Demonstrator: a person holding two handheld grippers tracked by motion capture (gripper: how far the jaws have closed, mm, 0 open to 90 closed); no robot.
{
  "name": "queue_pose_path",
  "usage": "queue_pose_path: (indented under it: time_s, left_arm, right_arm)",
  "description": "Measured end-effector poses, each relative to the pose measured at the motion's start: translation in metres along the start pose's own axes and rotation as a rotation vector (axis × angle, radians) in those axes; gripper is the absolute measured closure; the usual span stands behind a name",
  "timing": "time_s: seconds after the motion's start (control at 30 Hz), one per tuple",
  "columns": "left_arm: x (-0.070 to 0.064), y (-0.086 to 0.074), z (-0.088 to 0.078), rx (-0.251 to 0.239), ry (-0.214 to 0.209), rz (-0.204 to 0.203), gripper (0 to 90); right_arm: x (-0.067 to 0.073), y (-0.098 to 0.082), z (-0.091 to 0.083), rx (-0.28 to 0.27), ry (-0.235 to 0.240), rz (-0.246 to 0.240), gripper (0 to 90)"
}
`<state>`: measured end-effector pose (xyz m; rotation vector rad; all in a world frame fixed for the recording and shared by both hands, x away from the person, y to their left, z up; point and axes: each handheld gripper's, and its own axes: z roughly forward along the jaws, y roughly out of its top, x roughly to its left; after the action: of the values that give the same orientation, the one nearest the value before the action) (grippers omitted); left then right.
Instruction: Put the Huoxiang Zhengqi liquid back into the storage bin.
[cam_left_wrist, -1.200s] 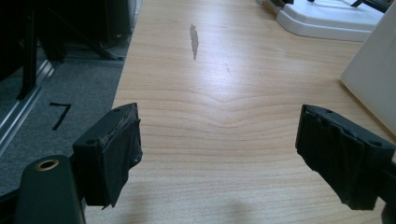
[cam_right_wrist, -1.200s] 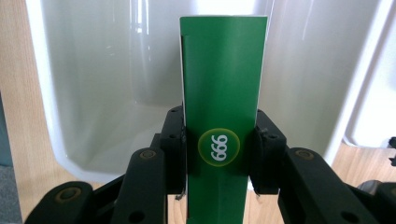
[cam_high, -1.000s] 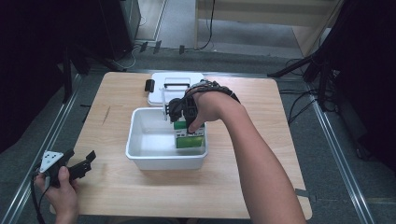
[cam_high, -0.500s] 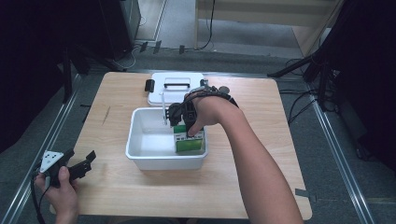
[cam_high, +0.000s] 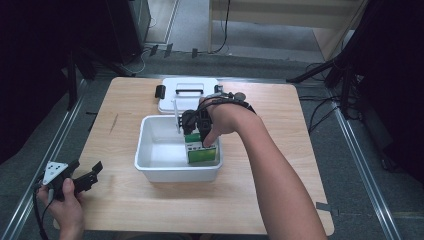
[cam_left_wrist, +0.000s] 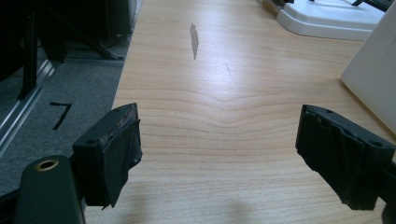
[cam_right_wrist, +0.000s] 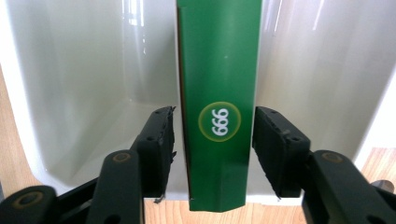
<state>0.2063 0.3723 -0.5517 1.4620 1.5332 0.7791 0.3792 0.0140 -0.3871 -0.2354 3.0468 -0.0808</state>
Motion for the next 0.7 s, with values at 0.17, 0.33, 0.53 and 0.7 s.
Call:
queue_pose_path:
  time_s: [0.17,0.33,0.53,0.7]
  left_arm:
    - [0.0,0.0,0.0,-0.002,0.007,-0.002,14.7]
    - [0.0,0.0,0.0,-0.002,0.006,-0.001,14.7]
    - [0.0,0.0,0.0,-0.001,0.006,-0.002,14.7]
    - [0.0,0.0,0.0,0.001,0.006,-0.004,14.7]
  right_arm:
    - [0.006,-0.001,-0.004,-0.013,-0.028,0.01,40.3]
    - [0.01,0.002,-0.009,0.003,-0.029,0.068,14.6]
    - [0.013,0.002,-0.017,-0.012,-0.02,0.068,0.0]
    - [0.013,-0.001,-0.025,-0.034,-0.041,0.077,0.0]
